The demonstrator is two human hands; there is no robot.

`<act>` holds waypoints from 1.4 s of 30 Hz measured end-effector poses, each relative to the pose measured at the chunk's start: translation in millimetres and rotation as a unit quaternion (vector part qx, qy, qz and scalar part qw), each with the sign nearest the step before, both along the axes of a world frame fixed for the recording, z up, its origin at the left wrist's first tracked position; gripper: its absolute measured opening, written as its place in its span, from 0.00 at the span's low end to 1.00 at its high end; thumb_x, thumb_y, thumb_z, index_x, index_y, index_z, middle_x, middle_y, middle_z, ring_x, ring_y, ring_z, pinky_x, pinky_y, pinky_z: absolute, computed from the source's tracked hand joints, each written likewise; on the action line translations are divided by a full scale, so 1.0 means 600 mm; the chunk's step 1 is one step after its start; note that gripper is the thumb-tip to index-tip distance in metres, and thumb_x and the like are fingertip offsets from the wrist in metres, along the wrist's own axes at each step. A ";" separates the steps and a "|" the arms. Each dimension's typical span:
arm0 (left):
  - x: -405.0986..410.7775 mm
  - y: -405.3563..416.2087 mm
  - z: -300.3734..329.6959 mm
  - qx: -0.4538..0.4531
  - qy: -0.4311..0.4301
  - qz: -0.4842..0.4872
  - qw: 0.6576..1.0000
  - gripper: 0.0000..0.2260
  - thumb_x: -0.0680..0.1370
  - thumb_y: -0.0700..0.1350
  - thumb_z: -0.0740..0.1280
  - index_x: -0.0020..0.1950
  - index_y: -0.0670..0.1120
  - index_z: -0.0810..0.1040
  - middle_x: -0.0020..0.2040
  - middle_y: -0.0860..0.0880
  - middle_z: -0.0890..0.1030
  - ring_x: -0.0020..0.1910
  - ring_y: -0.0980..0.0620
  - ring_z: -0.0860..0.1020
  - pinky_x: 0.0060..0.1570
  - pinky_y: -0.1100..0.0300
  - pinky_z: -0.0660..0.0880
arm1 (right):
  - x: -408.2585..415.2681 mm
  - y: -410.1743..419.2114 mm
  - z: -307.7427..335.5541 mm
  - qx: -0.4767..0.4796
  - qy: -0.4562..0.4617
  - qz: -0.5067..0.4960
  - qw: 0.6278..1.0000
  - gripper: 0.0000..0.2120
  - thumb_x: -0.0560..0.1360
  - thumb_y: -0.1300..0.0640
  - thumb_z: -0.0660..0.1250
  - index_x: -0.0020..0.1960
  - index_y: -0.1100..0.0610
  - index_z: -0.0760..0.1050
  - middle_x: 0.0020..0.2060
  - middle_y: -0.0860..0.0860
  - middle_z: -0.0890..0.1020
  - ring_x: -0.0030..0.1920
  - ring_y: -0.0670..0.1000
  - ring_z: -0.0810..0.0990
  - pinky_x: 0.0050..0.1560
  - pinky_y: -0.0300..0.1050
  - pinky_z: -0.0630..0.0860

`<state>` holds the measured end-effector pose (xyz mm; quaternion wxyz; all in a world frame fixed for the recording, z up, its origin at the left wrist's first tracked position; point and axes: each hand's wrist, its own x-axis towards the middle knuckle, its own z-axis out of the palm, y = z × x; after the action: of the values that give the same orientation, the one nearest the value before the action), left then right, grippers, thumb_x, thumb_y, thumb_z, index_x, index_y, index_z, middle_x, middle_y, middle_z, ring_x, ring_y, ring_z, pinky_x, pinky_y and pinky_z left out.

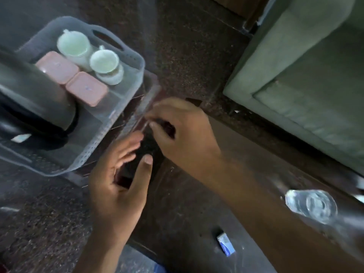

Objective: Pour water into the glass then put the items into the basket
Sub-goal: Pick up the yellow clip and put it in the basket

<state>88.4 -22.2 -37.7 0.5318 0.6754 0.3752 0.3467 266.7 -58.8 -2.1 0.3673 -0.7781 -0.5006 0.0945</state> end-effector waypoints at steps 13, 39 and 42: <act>0.119 -0.289 0.013 -0.018 0.118 -0.400 0.909 0.20 0.75 0.52 0.71 0.67 0.59 0.84 0.65 0.63 0.87 0.67 0.58 0.85 0.66 0.60 0.78 | 0.001 -0.578 -0.016 -0.164 0.025 -0.199 0.966 0.11 0.75 0.60 0.74 0.56 0.51 0.87 0.55 0.47 0.87 0.54 0.53 0.86 0.52 0.51 0.85; 0.238 -0.754 -0.035 -0.047 0.208 -0.641 0.737 0.23 0.76 0.58 0.70 0.71 0.57 0.83 0.66 0.65 0.85 0.69 0.62 0.81 0.68 0.70 0.72 | -0.031 -1.120 -0.174 -0.403 0.277 -0.579 0.652 0.21 0.73 0.55 0.75 0.60 0.51 0.66 0.52 0.56 0.82 0.50 0.63 0.81 0.44 0.50 0.71; 0.240 -0.767 -0.037 -0.070 0.202 -0.639 0.739 0.23 0.77 0.58 0.71 0.72 0.57 0.83 0.68 0.65 0.85 0.70 0.61 0.82 0.68 0.68 0.73 | -0.026 -1.128 -0.177 -0.367 0.298 -0.599 0.646 0.21 0.72 0.57 0.74 0.58 0.52 0.66 0.48 0.56 0.82 0.43 0.61 0.76 0.43 0.50 0.71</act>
<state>232.5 -482.3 -60.1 0.5859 0.7717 -0.0227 -0.2465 251.3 -735.7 -108.3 0.1579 -0.9092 0.2873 0.2567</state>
